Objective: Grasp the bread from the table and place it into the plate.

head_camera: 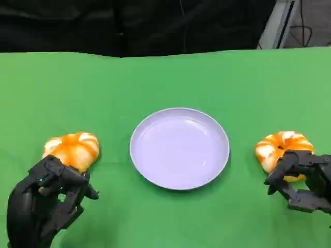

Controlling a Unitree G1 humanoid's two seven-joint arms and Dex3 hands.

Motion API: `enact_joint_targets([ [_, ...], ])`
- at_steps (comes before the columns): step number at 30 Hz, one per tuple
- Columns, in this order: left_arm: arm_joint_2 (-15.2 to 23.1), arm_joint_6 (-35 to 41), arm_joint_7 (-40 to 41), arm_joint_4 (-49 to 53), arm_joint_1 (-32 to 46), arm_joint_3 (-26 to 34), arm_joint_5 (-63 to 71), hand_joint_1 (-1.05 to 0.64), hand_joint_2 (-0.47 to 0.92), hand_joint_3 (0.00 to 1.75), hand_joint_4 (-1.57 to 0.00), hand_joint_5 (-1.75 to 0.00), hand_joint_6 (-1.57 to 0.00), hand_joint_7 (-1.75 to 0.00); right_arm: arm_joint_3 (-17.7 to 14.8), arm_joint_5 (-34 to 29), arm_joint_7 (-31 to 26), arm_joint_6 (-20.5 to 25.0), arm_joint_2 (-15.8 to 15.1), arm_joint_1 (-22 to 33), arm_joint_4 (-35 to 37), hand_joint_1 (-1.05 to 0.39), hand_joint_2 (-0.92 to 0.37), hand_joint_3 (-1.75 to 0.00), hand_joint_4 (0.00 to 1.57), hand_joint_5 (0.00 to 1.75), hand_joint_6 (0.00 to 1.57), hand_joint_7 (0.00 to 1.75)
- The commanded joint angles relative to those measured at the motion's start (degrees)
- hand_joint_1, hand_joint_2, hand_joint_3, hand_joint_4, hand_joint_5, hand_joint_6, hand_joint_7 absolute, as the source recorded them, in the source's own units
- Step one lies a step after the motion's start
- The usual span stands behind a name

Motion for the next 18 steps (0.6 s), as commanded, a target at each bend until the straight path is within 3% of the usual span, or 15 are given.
enact_joint_targets([
  [1, 0.56, 0.44, -0.33, -0.95, 0.54, 0.06, -0.42, -0.08, 0.92, 0.51, -0.84, -1.53, -0.82, -1.22, -0.43, 0.7, 0.0, -0.31, -0.6, -0.17, -0.19, 0.08, -0.68, -0.84, 0.87, 1.39, 0.93, 1.0],
  [18, 0.33, 1.25, -0.44, -1.86, 0.84, -0.16, -1.19, -0.08, 0.92, 0.51, -0.86, -1.53, -0.83, -1.22, -0.38, 0.67, -0.05, 0.24, -0.61, -0.06, -0.53, 0.07, -0.69, -0.84, 0.87, 1.39, 0.93, 1.0],
])
